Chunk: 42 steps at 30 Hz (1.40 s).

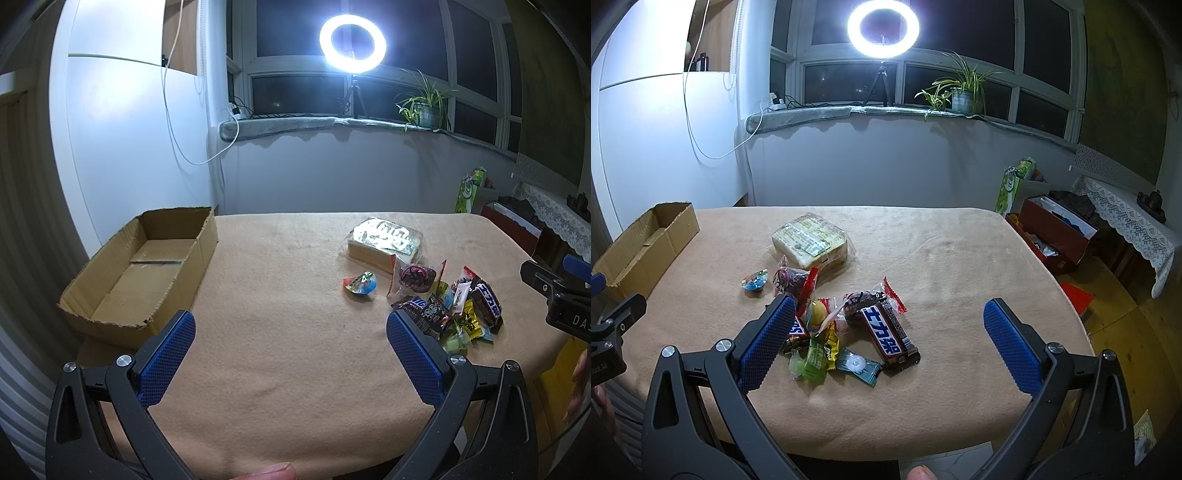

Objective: Organize snacks

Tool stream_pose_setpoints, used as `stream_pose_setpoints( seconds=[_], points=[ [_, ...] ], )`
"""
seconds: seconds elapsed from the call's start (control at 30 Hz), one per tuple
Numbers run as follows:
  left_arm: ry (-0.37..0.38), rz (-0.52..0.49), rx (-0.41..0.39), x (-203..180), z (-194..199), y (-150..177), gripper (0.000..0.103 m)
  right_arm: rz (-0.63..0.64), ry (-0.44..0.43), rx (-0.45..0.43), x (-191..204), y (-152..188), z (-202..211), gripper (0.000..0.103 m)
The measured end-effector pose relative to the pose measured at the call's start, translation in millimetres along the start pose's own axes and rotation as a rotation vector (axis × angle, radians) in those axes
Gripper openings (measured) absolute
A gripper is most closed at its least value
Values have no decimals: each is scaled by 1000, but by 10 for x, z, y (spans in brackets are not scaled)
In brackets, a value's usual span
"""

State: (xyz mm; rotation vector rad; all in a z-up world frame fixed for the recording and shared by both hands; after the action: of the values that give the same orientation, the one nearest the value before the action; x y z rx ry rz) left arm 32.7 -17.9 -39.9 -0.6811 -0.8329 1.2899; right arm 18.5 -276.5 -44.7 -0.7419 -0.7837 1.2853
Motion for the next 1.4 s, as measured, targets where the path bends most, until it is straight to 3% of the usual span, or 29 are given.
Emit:
stream_pose_setpoints(
  seconds=[1.2, 1.4],
  points=[
    [-1, -6, 10, -7, -32, 89, 103, 2, 5, 5, -42, 27, -4, 103],
    [37, -20, 88, -65, -236, 263, 103, 8, 45, 74, -184, 271, -156, 103]
  ],
)
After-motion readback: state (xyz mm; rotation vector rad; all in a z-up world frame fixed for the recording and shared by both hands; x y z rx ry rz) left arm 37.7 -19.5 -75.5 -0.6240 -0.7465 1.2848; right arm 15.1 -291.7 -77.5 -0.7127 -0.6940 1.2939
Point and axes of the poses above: each gripper's, at about its wrist camera, not at the fingertips, and z roughly against the way its jaws point, x to its left, y to its underside, the point moved 8 cm from there along -z, roughly the way its jaws point, and after that the axes turned 9 degrees about -z, right-handed, at the moved point
